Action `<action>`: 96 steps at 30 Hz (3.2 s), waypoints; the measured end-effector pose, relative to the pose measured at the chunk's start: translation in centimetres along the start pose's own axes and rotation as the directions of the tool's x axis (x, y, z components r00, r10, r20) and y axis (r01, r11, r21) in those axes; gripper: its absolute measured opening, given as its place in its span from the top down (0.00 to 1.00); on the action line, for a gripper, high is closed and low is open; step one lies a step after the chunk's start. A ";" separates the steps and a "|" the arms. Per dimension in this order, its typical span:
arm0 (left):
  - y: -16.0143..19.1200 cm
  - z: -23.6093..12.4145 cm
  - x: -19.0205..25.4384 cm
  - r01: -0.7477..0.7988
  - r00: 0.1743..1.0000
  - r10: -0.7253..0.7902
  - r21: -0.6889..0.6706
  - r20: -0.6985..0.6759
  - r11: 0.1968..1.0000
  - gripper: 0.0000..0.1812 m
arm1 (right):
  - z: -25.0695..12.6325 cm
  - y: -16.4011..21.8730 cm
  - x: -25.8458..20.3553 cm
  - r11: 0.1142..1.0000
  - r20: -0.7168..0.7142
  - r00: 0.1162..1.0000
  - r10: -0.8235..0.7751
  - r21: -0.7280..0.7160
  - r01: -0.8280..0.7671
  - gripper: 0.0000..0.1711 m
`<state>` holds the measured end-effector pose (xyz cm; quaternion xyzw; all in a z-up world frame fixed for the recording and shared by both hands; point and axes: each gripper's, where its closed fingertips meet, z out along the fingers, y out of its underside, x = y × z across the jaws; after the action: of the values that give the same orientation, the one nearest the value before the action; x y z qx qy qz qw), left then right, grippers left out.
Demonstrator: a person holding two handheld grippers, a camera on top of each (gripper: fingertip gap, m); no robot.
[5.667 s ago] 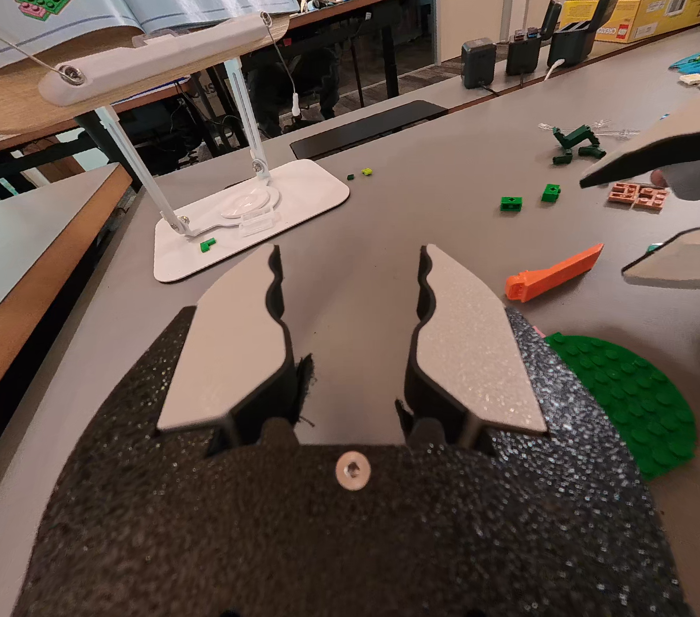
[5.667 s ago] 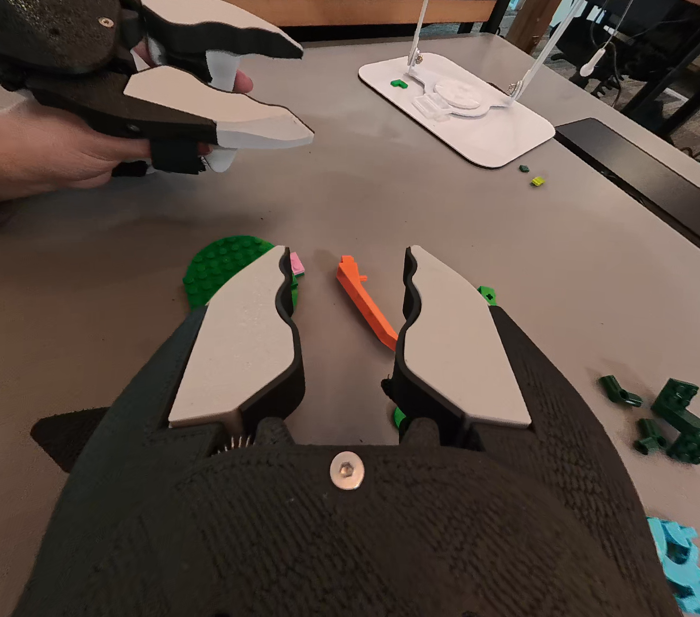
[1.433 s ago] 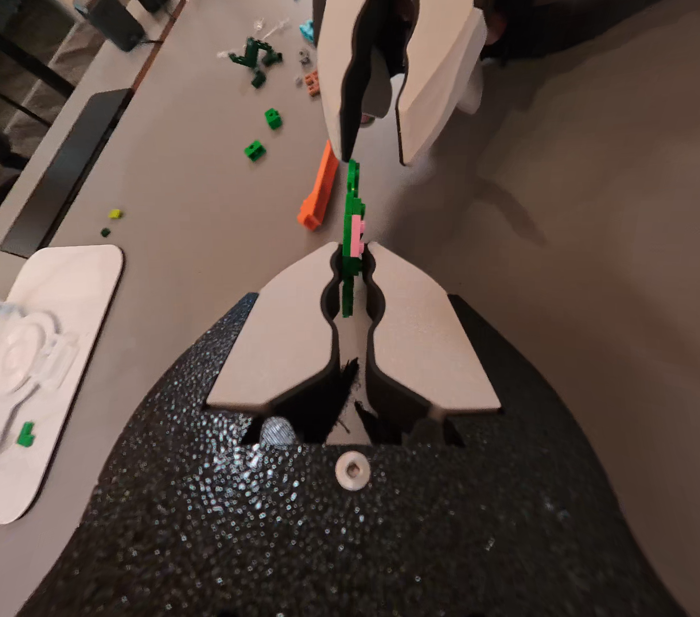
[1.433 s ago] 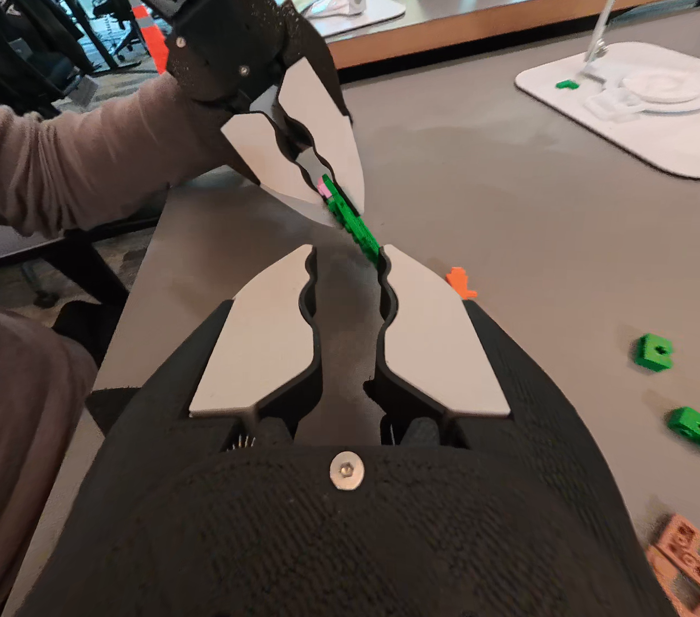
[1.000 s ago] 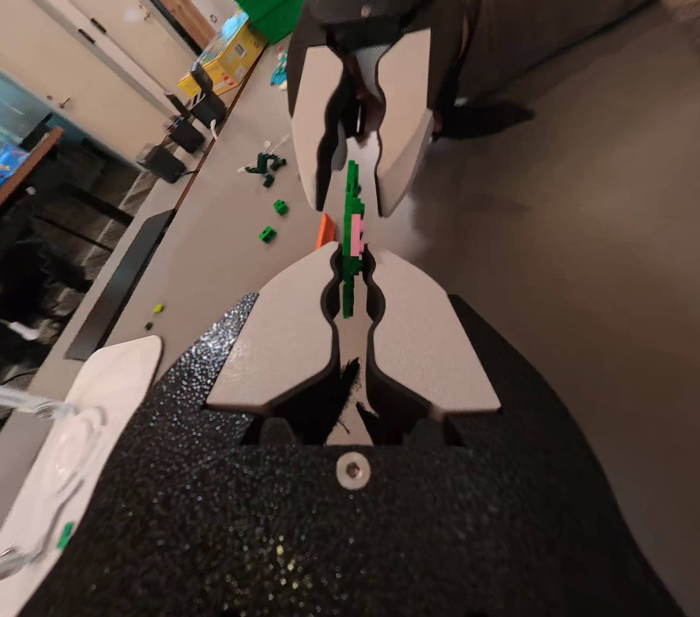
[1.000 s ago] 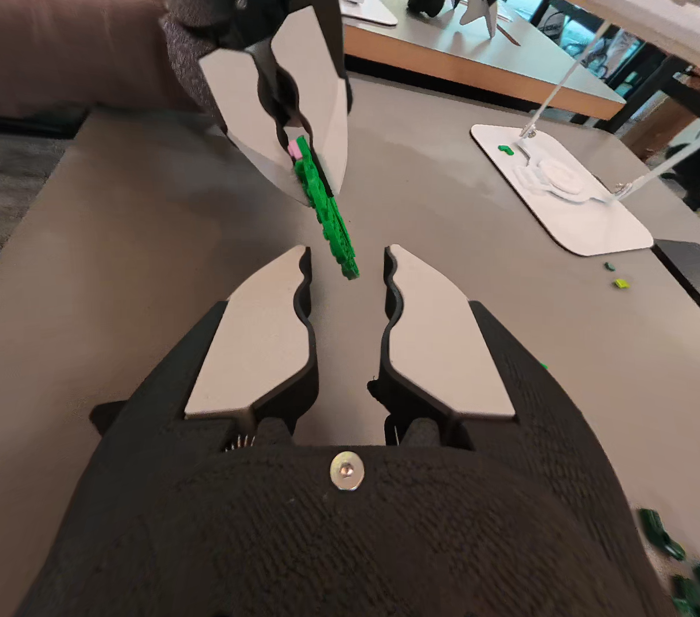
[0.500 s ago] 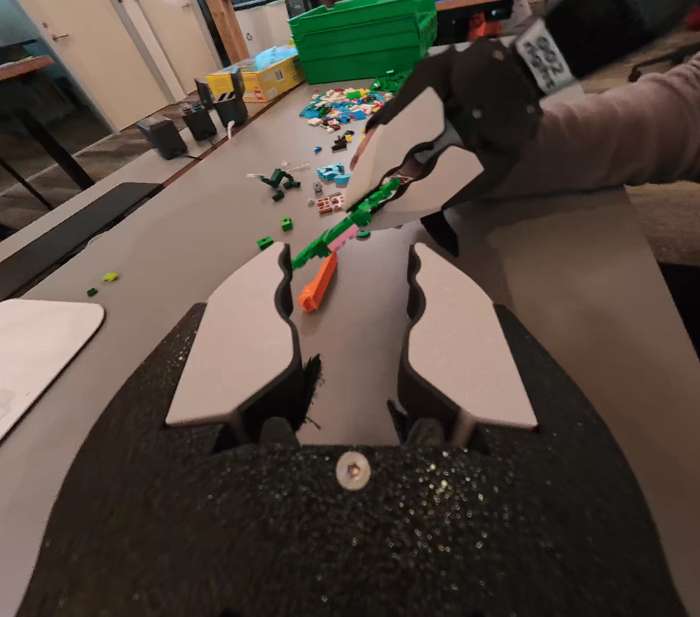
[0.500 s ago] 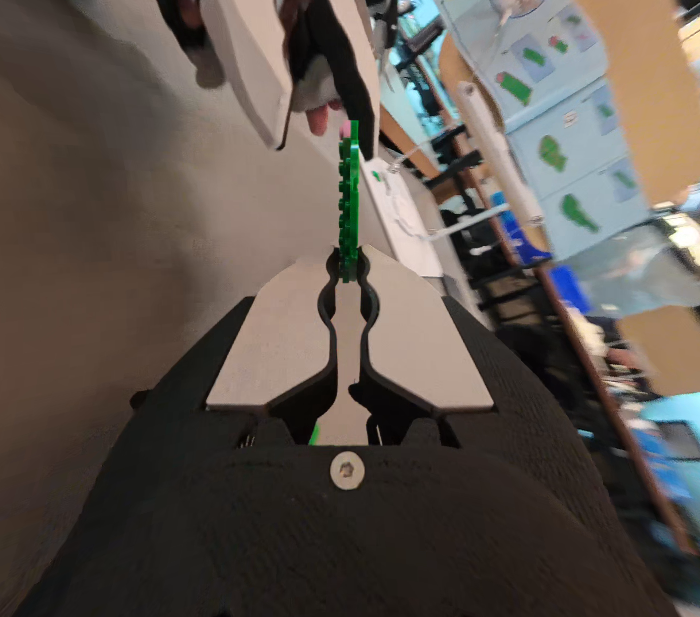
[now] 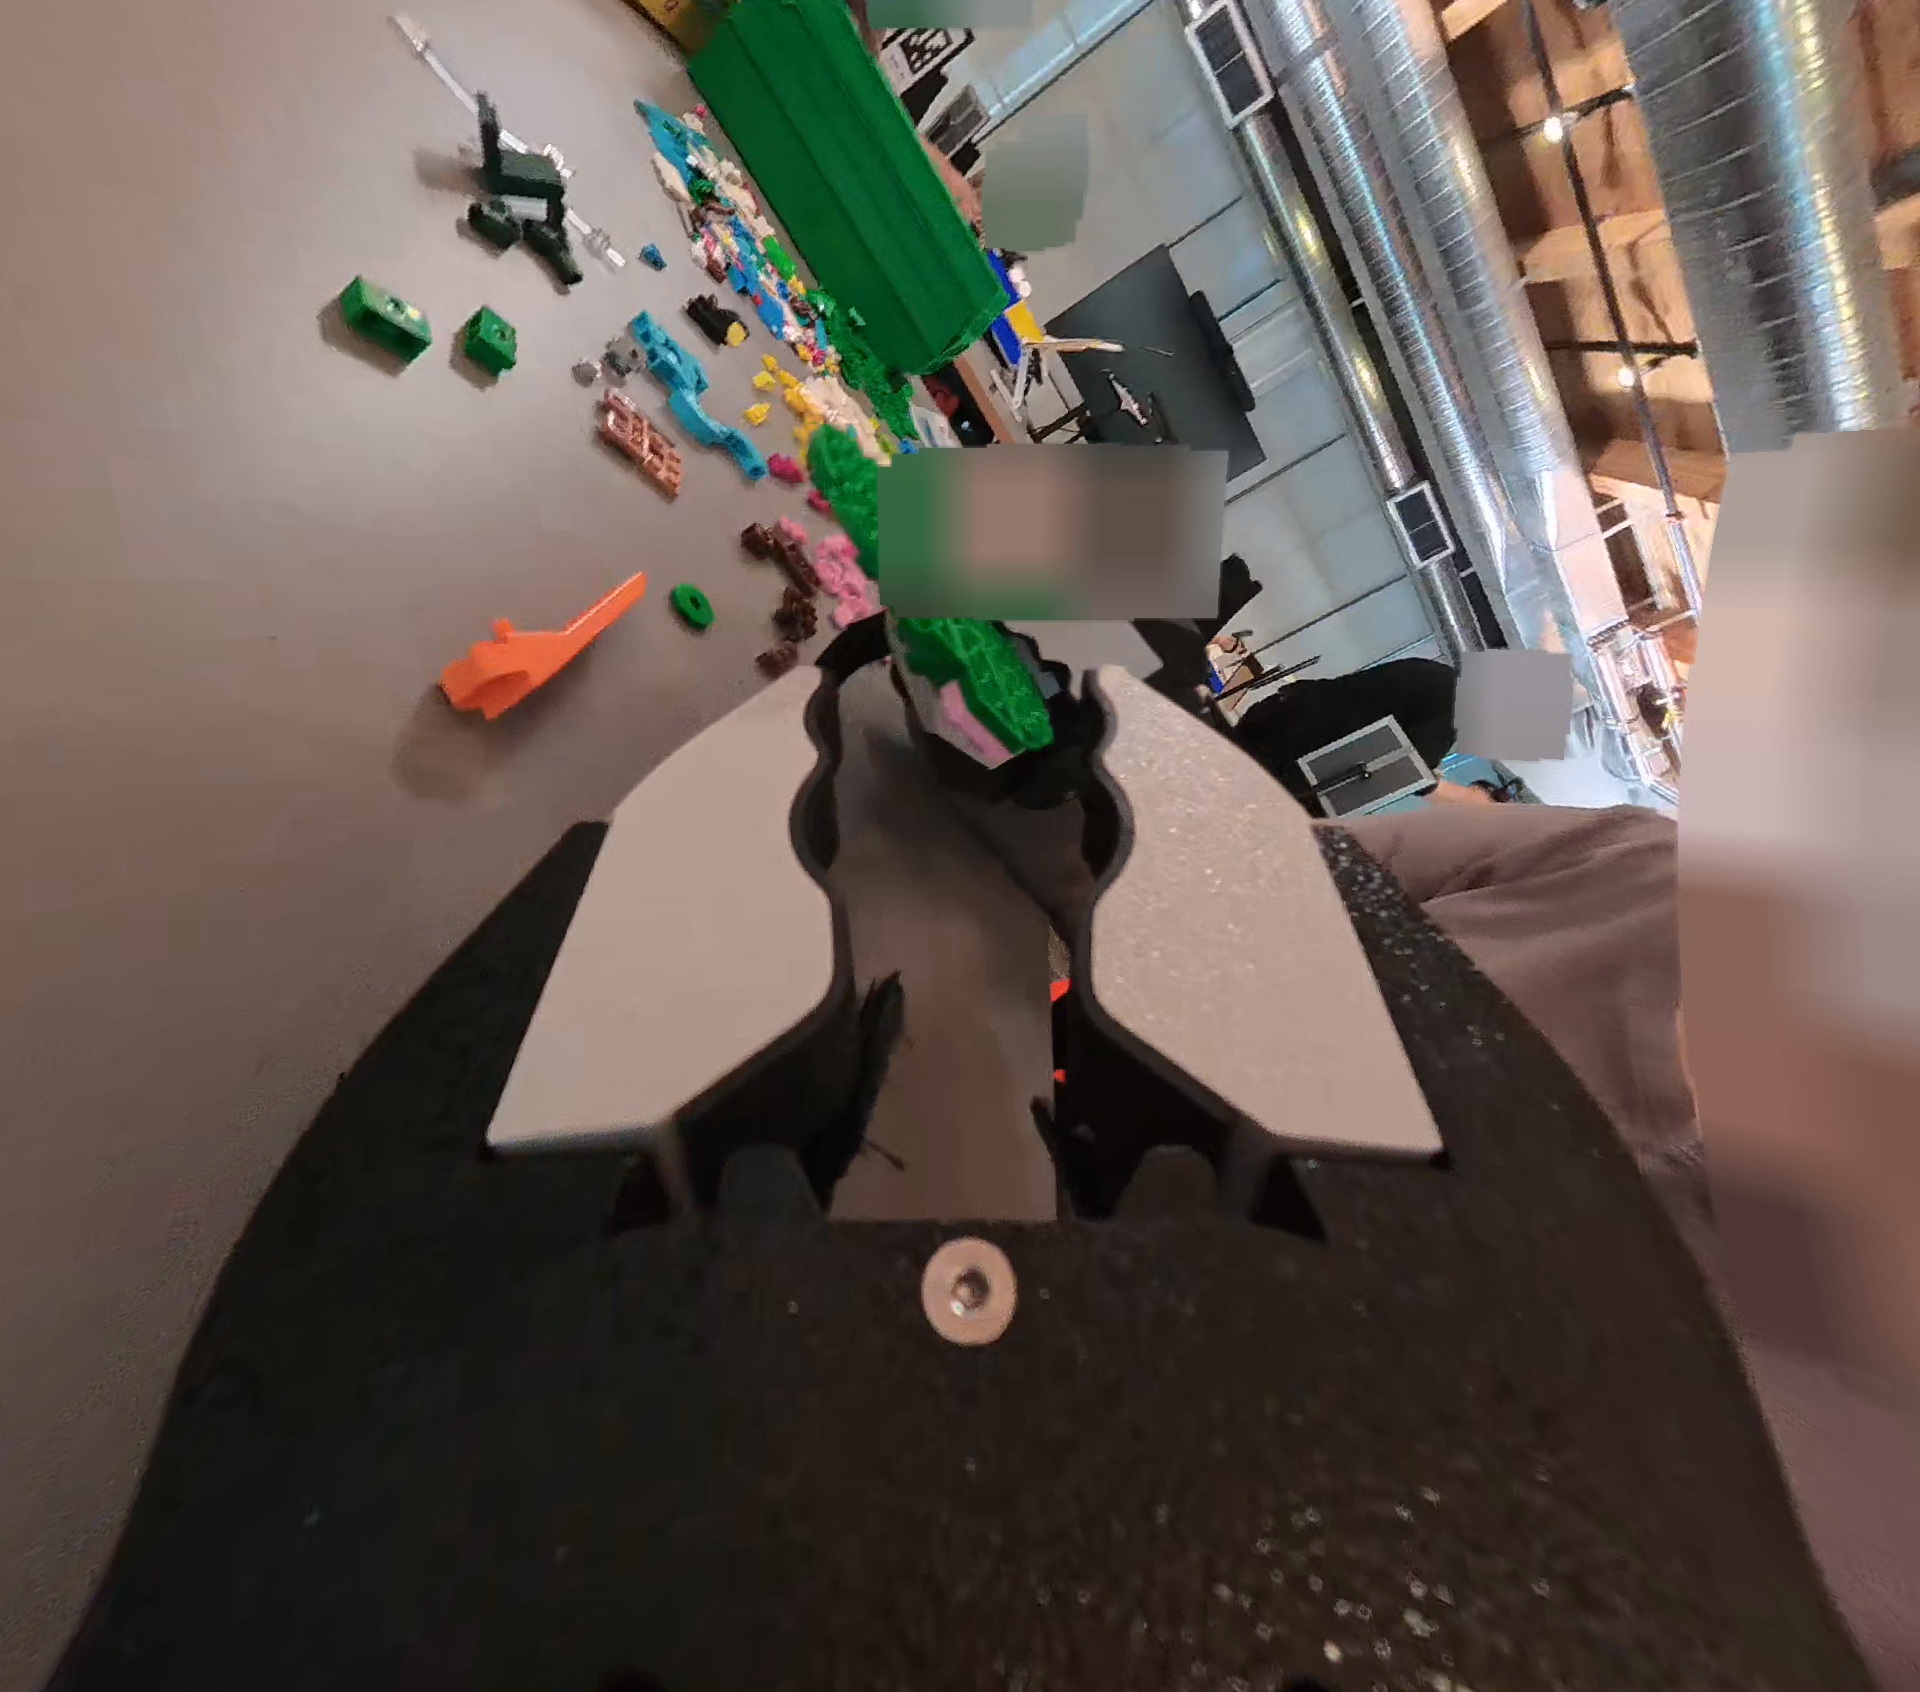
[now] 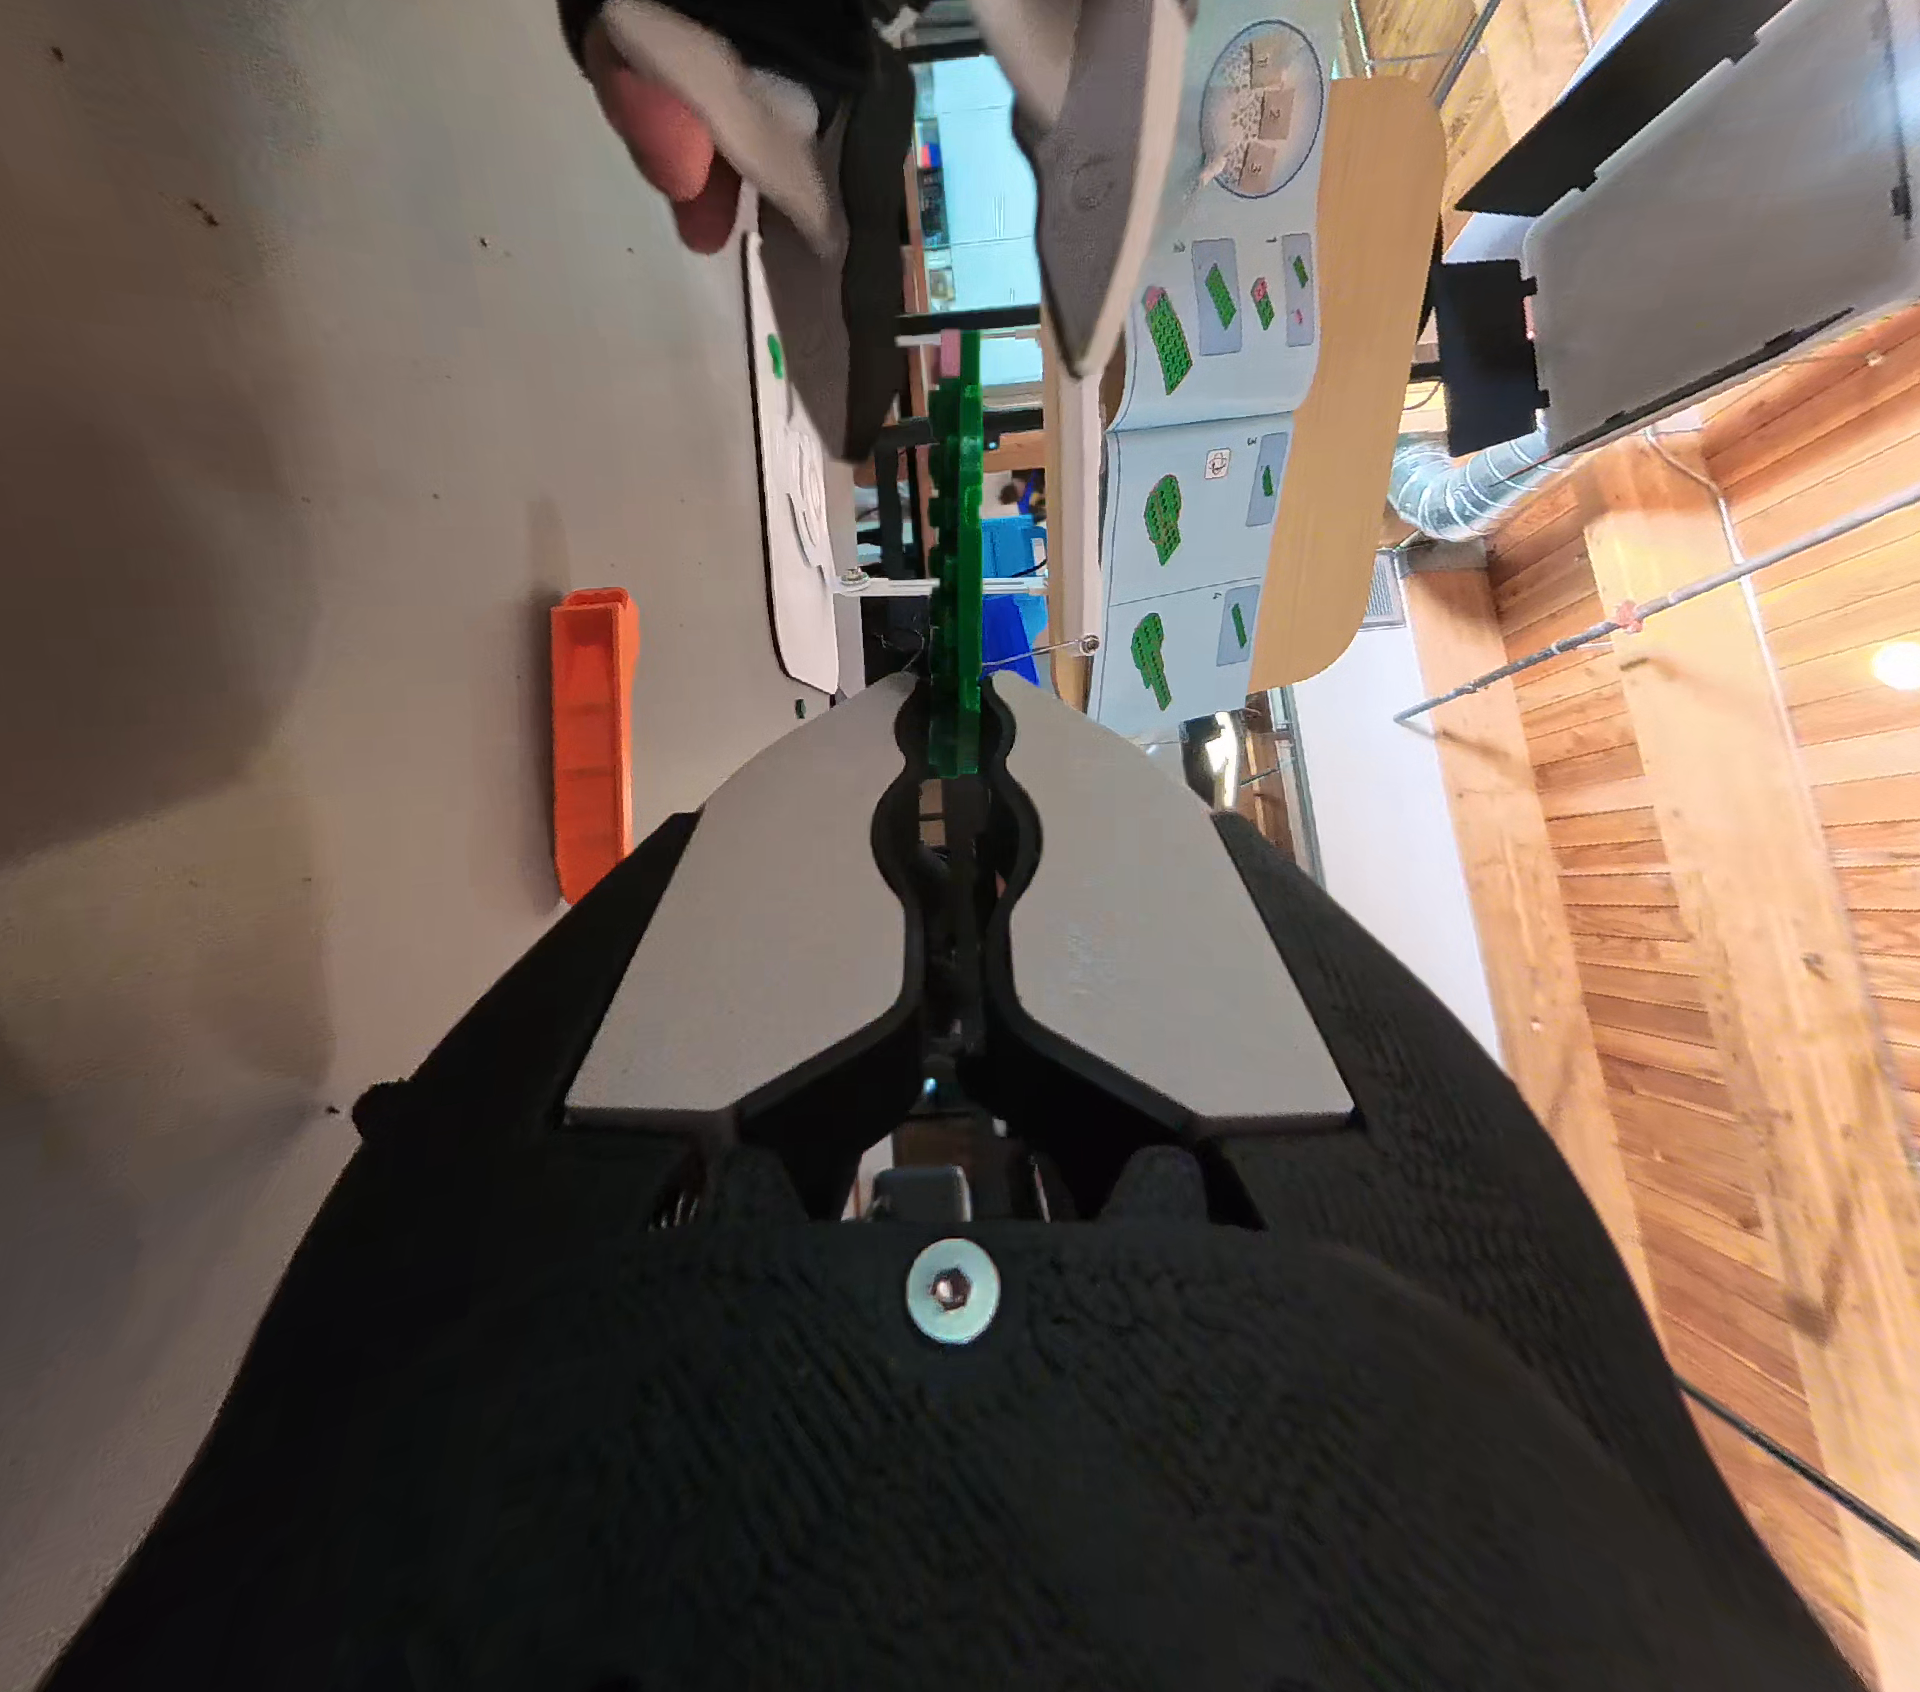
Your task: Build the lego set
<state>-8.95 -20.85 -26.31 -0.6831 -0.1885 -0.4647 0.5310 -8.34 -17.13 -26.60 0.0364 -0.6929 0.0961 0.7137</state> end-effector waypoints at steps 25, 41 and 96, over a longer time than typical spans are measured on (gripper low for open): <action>0.0 -1.8 -3.5 0.134 0.988 -0.134 0.008 0.072 0.991 0.96 | -0.7 0.1 -1.1 0.945 0.209 0.927 0.310 0.041 -0.326 0.83; 3.8 -3.1 -5.7 0.082 0.927 0.033 -0.287 0.373 0.955 0.66 | -0.9 1.7 -2.4 0.779 0.369 0.706 0.605 -0.089 -0.621 0.86; -8.3 -8.5 -2.8 -0.922 0.061 0.495 -0.141 0.867 0.360 0.75 | -30.9 48.4 -2.1 -0.199 -0.064 0.377 0.924 -0.922 0.332 0.84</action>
<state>-20.29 -24.80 -24.03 -0.6529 -0.1288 0.3068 0.6804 12.92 35.78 -33.80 -0.6697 -0.7089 -0.2212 0.0010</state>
